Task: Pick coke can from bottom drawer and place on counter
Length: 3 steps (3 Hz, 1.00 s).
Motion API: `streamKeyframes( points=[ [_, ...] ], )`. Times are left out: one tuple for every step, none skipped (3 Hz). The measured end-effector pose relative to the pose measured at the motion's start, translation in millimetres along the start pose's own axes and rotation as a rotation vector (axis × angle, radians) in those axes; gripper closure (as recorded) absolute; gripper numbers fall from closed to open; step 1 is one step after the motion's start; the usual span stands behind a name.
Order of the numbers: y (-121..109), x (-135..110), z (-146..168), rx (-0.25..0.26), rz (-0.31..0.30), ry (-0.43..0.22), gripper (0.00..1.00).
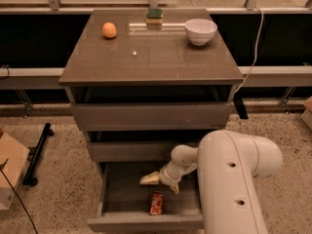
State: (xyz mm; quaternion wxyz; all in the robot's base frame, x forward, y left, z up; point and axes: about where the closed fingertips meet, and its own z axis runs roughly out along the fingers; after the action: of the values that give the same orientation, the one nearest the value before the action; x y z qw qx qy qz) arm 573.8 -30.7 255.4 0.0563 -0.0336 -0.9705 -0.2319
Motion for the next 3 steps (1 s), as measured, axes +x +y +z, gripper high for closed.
streamKeyframes(
  points=[
    [-0.9,1.3,13.1,0.006,0.009,-0.010,0.00],
    [-4.1,-0.5,29.8,-0.002,0.024,-0.012,0.00],
    [-9.3,-3.8,47.0,-0.010,0.045,-0.019,0.00]
  ],
)
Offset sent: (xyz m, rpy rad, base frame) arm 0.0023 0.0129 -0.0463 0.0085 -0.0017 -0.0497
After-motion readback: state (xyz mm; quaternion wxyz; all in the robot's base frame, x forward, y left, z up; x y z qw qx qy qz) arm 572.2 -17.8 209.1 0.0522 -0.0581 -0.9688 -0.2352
